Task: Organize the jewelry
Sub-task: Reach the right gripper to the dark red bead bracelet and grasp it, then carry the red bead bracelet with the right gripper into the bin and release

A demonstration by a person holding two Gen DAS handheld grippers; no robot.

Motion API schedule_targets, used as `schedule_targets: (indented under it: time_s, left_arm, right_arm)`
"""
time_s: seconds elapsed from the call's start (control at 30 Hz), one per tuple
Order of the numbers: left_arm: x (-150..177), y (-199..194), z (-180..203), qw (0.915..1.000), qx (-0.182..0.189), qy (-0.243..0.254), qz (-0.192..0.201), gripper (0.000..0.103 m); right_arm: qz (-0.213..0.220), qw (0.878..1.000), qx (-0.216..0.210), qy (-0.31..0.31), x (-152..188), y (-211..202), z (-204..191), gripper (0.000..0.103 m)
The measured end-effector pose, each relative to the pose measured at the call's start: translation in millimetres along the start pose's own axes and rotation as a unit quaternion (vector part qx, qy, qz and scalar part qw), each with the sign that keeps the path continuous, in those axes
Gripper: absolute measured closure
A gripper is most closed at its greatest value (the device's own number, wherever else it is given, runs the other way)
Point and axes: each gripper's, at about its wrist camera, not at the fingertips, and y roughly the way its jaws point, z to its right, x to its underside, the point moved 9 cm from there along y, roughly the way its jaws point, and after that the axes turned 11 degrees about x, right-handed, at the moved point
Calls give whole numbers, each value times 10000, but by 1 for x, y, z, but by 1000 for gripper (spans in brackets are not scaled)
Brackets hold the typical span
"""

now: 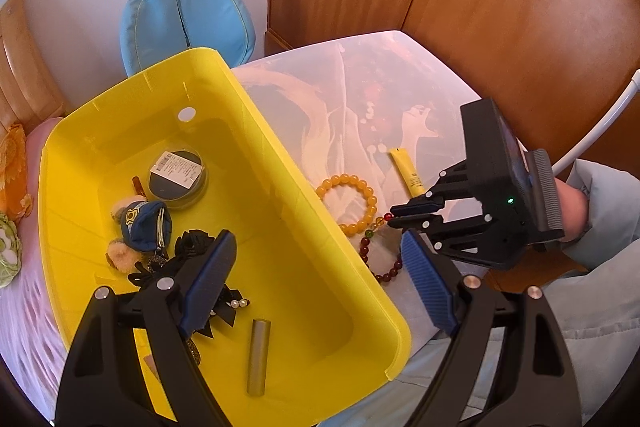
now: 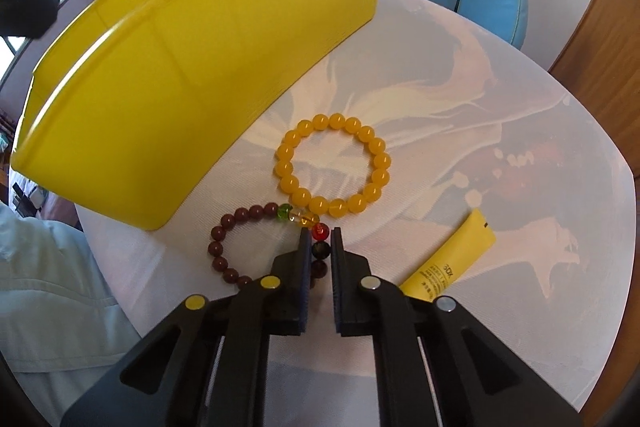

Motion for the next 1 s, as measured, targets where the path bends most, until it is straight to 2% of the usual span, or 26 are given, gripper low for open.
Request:
schedule_targets:
  time_s: [0.57,0.8,1.0]
  left_arm:
    - [-4,2,0,10000,15,-26,76,20]
    - [0,-10,-12,9996,-49,-155,241,20]
    - [18,-38,-43,9975,-406,-385,426,20]
  right_arm:
    - [1114,9933,266,121,-50,-92,31,93]
    - [1633,9864,171,-77,-85,-132,19,93]
    - [2138,9758,-64,-460,-132,-164,-12,93]
